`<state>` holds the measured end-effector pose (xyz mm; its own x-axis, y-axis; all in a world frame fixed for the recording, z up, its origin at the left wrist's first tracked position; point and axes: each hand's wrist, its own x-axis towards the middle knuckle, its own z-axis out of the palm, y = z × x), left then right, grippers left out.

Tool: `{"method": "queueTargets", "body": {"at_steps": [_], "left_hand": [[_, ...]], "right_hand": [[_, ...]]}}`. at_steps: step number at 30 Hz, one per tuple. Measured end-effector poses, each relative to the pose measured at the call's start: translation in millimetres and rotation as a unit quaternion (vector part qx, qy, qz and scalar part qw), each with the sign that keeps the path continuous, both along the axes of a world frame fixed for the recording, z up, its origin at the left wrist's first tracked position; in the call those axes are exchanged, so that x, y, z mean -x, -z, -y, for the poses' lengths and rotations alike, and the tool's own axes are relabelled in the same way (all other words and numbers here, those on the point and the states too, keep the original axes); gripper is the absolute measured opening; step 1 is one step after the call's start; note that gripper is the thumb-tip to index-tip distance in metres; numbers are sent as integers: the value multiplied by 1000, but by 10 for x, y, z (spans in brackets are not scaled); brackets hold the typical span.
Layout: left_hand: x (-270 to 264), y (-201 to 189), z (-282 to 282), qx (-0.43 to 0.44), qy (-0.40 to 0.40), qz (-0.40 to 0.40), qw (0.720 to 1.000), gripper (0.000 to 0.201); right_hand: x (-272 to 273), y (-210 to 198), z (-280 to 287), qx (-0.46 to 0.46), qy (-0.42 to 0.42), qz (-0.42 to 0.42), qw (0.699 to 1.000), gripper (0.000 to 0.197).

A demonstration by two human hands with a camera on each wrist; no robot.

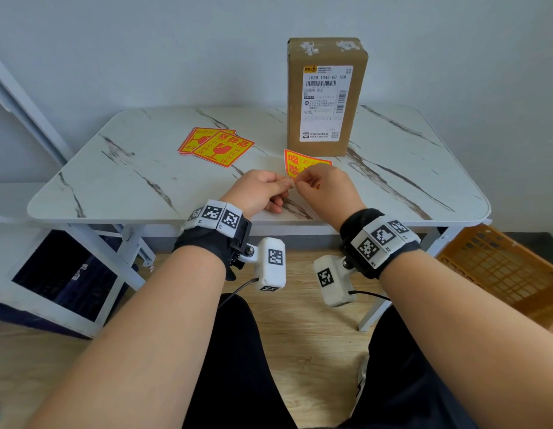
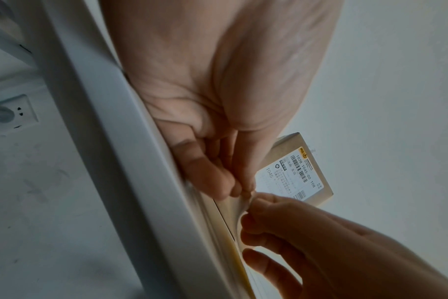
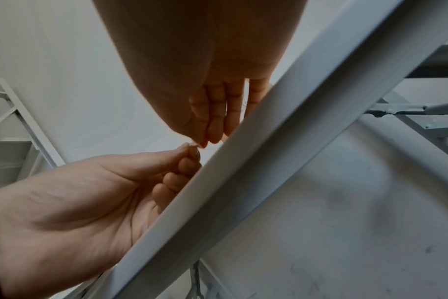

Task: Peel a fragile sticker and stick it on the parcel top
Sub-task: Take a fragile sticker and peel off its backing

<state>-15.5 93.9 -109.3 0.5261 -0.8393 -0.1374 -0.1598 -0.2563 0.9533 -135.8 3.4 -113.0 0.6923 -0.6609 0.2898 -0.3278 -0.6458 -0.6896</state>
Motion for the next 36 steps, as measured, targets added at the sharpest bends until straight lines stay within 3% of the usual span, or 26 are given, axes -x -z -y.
{"method": "queueTargets", "body": {"at_steps": [12,20,22,27,30,36], "left_hand": [[29,-20,-10,-5,13,17,1000,7],[24,-90,-18,-17,-45,-33,998,17],[28,-134,-17,-39,-72,-2,997,19],[-72,-258,-7,-121,-113,188,968,25],[-171,-306,6,-171,-139,235,947,37],[-309,-295,-33,-242,-165,261,920,36]], "right_hand": [[55,-50,30,-8,-7,-2,1000,12],[3,-142,-16,-65,41,39,996,8],[14,-192,-5,-71,55,43,995,9],[53,-276,85,-130,88,88,984,13],[82,-303,111,-151,100,114,977,13],[108,-331,187,-175,156,146,961,12]]}}
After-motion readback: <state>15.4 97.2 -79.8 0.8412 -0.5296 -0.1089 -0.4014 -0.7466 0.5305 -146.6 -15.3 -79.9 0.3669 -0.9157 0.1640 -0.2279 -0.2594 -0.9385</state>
